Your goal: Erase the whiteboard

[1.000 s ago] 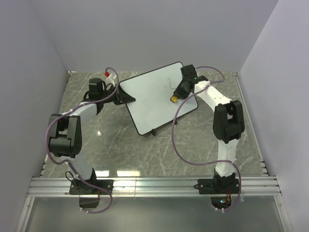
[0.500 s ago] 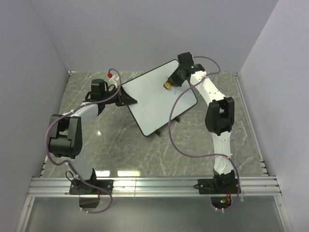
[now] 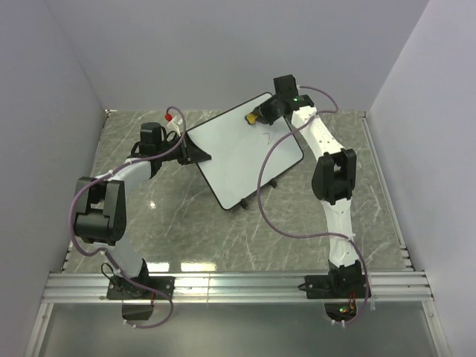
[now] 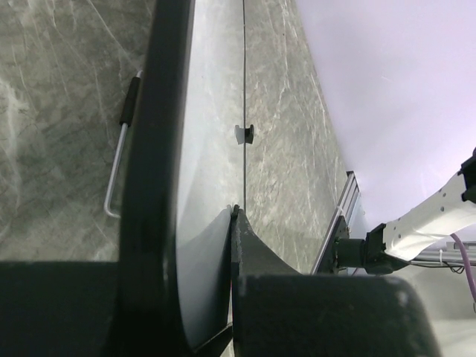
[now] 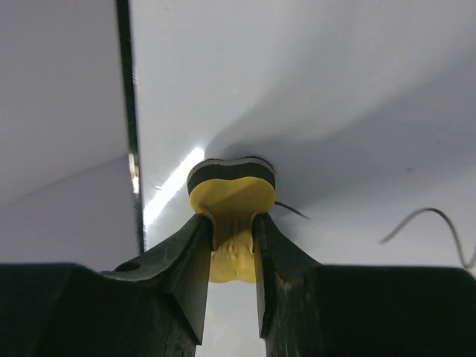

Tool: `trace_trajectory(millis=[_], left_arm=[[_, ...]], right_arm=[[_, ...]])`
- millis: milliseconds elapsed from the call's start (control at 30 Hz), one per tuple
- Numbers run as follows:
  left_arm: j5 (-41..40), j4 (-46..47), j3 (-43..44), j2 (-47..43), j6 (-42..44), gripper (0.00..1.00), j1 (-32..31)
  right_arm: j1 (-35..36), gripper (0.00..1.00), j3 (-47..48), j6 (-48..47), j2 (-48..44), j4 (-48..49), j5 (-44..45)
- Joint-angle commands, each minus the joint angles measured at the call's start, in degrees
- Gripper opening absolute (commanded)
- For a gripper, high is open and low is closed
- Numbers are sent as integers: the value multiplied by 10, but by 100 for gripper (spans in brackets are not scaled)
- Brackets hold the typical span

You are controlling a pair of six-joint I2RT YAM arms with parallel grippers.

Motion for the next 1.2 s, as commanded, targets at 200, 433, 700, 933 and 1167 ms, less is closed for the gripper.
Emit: trace_trajectory(millis=[200,433,700,933,1167], left_arm=[[4,-2,-12,-22,127,0,-36],[1,-7,-11,-23,133,0,-36],[0,-6,-12,-24,135,0,-36],[4,-6,-9,-20,135,0,-36],[2,-8,-9,-21,137,0,-36]], right_arm=[[-14,0,-19,50,32,79,-11],[-19,0,-219,-13,-45,93,3],[-30,0,-353,-66,-101,62,19],[-35,0,-427,-87,-144,51,23],[-44,0,-496,-92,-176,77,18]])
